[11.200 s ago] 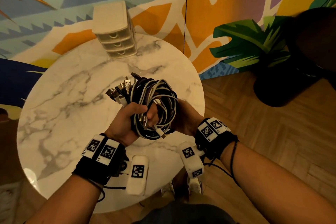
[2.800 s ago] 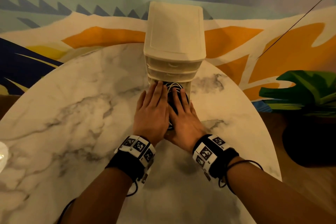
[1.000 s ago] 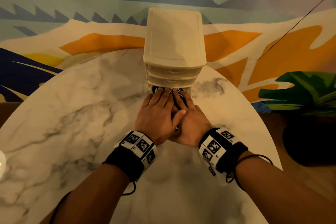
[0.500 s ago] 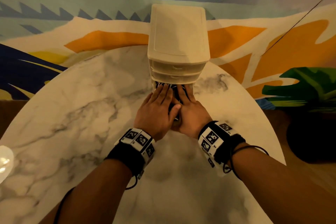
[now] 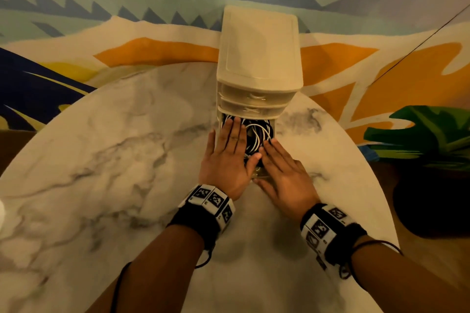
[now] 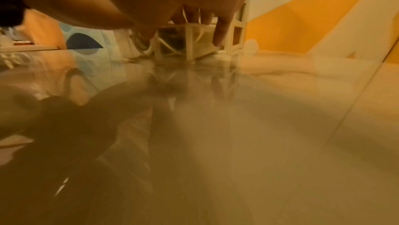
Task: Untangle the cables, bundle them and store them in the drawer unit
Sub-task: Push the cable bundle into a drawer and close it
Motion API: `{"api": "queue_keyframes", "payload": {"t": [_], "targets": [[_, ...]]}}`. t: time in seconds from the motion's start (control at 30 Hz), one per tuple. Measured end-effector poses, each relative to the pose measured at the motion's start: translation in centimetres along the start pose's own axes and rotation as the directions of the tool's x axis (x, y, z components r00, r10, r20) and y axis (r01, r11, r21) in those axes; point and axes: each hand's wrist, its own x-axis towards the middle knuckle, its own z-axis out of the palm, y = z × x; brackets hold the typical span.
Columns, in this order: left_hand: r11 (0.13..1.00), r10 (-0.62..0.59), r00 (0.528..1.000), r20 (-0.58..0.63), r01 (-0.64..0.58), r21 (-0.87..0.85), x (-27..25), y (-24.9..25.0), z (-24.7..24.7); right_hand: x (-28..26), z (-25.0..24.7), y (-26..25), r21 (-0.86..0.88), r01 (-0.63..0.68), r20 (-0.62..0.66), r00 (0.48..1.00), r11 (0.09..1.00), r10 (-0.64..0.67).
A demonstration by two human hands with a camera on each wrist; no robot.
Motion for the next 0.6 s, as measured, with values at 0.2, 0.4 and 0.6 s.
{"api": "queue_keyframes", "payload": {"t": [0.2, 0.4, 0.6], "targets": [[0.996, 0.086, 0.991, -0.102, -0.087, -0.002, -0.8, 0.2, -0.3, 0.6, 0.0, 0.3, -0.096, 0.034, -0.025, 0.999, 0.995, -0.036], [0.986, 0.163, 0.984, -0.075, -0.160, 0.045, -0.3, -0.3, -0.7, 1.3, -0.7, 0.6, -0.119, 0.028, -0.014, 0.999, 0.992, -0.030], [0.983, 0.073, 0.982, -0.175, -0.101, -0.156, 2.4, -0.1, -2.9, 3.4, -1.9, 0.4, -0.012, -0.034, 0.069, 0.997, 0.999, 0.035]]}}
